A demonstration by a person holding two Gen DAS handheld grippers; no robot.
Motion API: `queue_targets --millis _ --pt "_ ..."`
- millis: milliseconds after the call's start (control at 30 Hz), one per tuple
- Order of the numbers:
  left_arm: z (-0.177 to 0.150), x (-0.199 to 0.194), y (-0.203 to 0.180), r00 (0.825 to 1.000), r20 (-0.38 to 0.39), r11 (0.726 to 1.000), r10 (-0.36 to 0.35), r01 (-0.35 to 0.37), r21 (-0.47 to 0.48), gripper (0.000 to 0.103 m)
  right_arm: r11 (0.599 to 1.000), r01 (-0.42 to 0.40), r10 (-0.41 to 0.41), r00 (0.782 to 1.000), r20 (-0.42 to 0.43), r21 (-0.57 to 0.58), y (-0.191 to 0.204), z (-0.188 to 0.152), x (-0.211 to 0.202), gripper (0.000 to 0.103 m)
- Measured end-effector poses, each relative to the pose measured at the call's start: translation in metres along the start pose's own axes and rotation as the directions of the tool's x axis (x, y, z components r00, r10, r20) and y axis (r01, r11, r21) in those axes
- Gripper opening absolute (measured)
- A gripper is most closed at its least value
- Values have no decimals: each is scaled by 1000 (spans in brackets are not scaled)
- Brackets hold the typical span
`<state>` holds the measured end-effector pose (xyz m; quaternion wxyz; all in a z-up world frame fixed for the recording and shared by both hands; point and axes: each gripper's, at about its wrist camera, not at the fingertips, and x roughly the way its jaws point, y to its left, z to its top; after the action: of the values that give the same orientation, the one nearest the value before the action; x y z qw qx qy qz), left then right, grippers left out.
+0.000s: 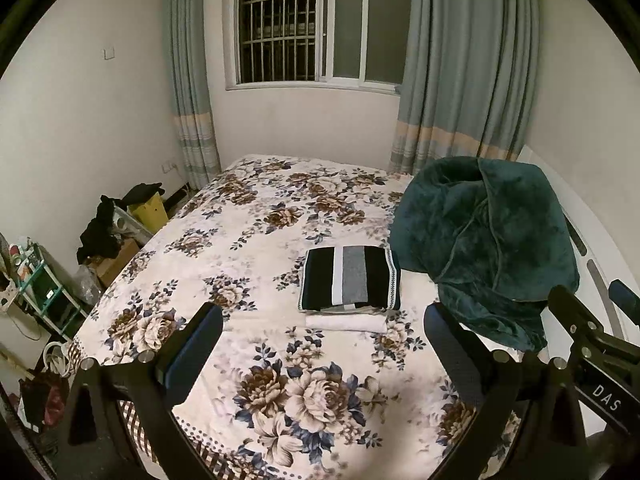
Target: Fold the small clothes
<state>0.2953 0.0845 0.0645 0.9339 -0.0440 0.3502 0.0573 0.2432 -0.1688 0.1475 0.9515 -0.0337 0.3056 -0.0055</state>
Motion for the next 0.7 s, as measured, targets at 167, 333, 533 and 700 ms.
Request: queue_targets --millis 167,333,533,700 --pt "-3 -9 5 1000 0 1000 8 -8 -5 103 1000 -10 10 1000 0 -2 2 1 0 103" --pt "-5 -10 7 1000 2 1000 8 -8 -4 103 1000 -8 8 1000 0 -1 3 0 0 103" --pt "-5 -11 8 1000 7 1000 8 -8 -5 103 1000 -11 11 1000 1 -1 5 0 0 103" --pt "-2 -15 12 1000 13 1000 11 -10 -6 103 1000 -11 11 1000 3 -2 5 0 1 103"
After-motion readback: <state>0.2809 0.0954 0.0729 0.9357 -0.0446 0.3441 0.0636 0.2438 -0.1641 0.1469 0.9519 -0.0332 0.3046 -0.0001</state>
